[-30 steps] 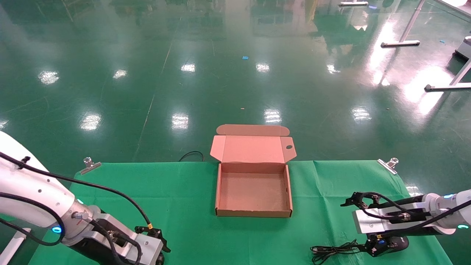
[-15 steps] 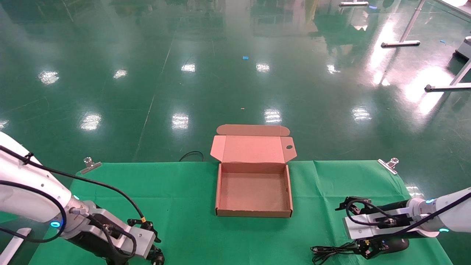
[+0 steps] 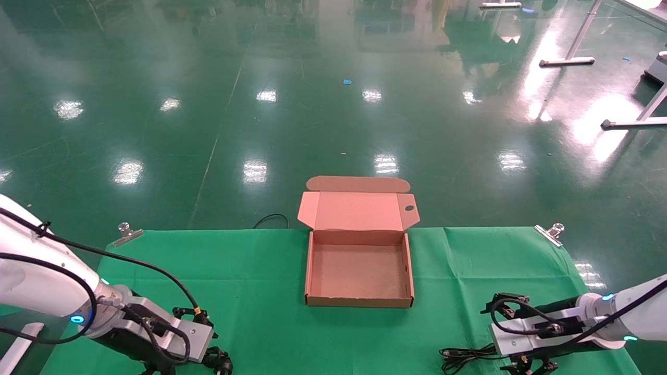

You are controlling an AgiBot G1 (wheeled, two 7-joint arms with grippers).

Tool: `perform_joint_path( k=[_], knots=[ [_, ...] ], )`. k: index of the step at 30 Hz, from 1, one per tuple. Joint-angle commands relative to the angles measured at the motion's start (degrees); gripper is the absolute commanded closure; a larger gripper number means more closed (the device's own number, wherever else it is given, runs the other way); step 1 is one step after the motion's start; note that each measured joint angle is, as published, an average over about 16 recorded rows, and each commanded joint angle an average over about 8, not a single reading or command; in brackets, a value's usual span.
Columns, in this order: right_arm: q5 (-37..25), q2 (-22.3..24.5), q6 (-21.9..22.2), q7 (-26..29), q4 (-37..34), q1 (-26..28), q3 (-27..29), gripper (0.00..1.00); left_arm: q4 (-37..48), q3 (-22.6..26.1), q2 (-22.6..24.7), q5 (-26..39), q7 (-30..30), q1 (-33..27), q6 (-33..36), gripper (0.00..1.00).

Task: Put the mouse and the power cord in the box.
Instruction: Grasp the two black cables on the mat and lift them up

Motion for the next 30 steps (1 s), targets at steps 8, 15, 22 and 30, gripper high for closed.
perform_joint_path(
  k=[8,15,22,30],
  knots=[
    [-0.53,-0.59,1.42,0.55,-0.1,-0.81,-0.37,0.0,3.28,0.1,1.29,0.27,2.01,1.04,-3.64,0.0],
    [-0.66,-1.18,2.57,1.0,-0.01,-1.17,-0.46,0.0,4.79,-0.01,2.08,0.19,2.27,1.95,-8.89,0.0],
    [-0.73,-1.66,3.2,1.35,0.11,-1.26,-0.52,0.0,5.49,-0.02,2.27,0.2,2.42,2.51,-12.03,0.0],
    [-0.78,-2.06,3.61,1.76,0.11,-1.4,-0.56,0.0,5.81,-0.01,1.76,0.21,2.55,2.98,-11.25,0.0]
  ],
)
